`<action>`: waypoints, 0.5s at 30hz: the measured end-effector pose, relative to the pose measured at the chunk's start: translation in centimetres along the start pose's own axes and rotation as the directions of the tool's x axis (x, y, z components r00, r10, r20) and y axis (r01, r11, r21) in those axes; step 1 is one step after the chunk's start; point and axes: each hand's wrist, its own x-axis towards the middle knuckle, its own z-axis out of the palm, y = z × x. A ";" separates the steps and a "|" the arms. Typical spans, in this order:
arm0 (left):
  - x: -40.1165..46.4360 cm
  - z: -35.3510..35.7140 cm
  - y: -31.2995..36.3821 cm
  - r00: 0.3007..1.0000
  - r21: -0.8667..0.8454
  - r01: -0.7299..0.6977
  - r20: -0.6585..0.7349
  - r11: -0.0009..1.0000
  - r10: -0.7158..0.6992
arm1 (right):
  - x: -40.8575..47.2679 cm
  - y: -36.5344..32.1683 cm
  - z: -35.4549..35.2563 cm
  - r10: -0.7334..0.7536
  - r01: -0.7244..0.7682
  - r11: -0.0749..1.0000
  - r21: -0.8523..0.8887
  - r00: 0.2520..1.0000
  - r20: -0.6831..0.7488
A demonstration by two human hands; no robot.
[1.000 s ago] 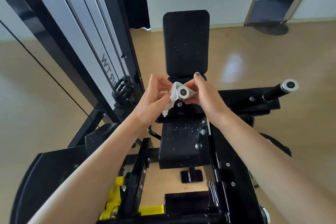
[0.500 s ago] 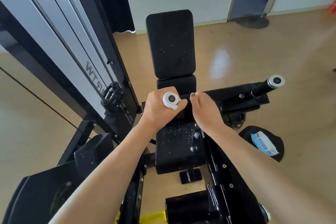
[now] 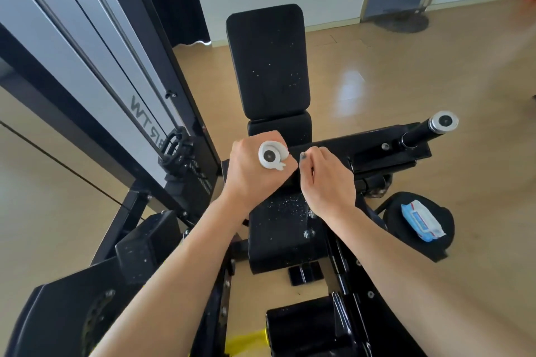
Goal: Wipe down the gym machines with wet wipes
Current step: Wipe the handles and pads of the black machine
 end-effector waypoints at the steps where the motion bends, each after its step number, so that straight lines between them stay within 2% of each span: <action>1: 0.4 -0.9 0.2 0.989 -0.022 0.016 0.149 1.000 -0.013 | 0.0 0.0 0.0 0.000 0.000 1.000 -0.001 1.000 0.002; 3: 1.5 -2.6 0.5 0.891 -0.025 0.095 0.448 0.995 -0.073 | 0.0 0.1 0.1 -0.004 0.004 1.000 -0.006 1.000 -0.003; 5: 2.9 -4.0 0.8 0.751 0.024 0.122 0.651 0.992 -0.108 | 0.1 0.2 0.2 -0.012 0.012 1.000 -0.018 1.000 -0.009; 6: 3.5 -4.4 0.8 0.687 0.049 0.118 0.717 0.992 -0.117 | 0.1 0.3 0.3 -0.018 0.018 1.000 -0.024 1.000 -0.013; 7: 3.7 -4.6 0.7 0.652 0.061 0.114 0.749 0.992 -0.121 | 0.0 0.4 0.3 -0.023 0.023 0.999 -0.026 1.000 -0.019; 8: 3.6 -4.5 0.3 0.663 0.052 0.116 0.740 0.992 -0.116 | 0.0 0.4 0.4 -0.024 0.023 0.999 -0.026 0.999 -0.025; 9: 3.1 -4.1 0.0 0.728 0.027 0.112 0.678 0.993 -0.101 | 0.1 0.5 0.4 -0.022 0.022 0.999 -0.028 0.999 -0.028; 10: 2.2 -3.3 -0.6 0.822 0.002 0.102 0.563 0.995 -0.085 | 0.0 0.4 0.4 -0.022 0.021 0.999 -0.031 0.999 -0.029; 11: 1.1 -2.3 -1.3 0.910 -0.001 0.093 0.406 0.996 -0.084 | 0.0 0.4 0.5 -0.022 0.021 0.999 -0.035 0.999 -0.035; 12: 0.1 -1.2 -2.3 0.966 0.020 0.108 0.234 0.994 -0.109 | -0.1 0.5 0.5 -0.024 0.022 0.999 -0.042 0.999 -0.042; 14: -1.4 0.5 -4.2 0.976 0.092 0.215 -0.046 0.972 -0.211 | -0.1 0.6 0.5 -0.038 0.036 0.998 -0.050 0.998 -0.046; 15: -1.8 1.0 -5.2 0.956 0.096 0.279 -0.117 0.955 -0.268 | -0.1 0.7 0.5 -0.046 0.044 0.998 -0.048 0.998 -0.045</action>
